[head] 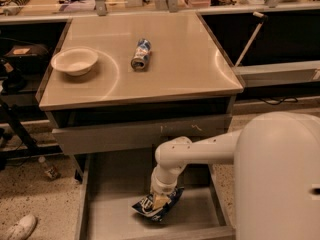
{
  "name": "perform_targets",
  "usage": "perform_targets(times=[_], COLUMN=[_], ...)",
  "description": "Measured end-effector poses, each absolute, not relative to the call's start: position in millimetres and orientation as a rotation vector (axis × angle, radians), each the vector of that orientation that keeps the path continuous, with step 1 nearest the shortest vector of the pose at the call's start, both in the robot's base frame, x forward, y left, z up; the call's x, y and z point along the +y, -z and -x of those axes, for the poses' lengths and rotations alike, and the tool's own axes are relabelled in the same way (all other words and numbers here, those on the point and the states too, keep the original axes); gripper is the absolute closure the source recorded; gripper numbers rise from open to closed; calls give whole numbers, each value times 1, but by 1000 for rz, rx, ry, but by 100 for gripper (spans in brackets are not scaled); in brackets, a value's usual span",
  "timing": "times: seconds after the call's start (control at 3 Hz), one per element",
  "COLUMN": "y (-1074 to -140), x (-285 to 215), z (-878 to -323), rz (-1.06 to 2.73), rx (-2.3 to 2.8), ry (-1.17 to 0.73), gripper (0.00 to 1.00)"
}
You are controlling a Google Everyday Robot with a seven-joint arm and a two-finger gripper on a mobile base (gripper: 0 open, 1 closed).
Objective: Pick blue chip bag from middle drawer and place on counter
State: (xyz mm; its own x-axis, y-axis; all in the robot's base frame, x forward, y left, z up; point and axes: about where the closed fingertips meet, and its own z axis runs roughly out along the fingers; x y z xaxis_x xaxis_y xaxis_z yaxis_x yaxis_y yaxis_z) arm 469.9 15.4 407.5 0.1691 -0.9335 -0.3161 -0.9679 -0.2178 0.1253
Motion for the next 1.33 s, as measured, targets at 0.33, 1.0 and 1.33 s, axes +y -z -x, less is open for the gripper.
perform_targets(times=[0.33,1.0,1.33], y=[-431,-492,-539], x=[8,-20,-35], z=[-460,-435,-436], rz=[2250,2136,2114], rx=[1951,2114,2178], ry=[-471,-382,-265], gripper=[100,100,100])
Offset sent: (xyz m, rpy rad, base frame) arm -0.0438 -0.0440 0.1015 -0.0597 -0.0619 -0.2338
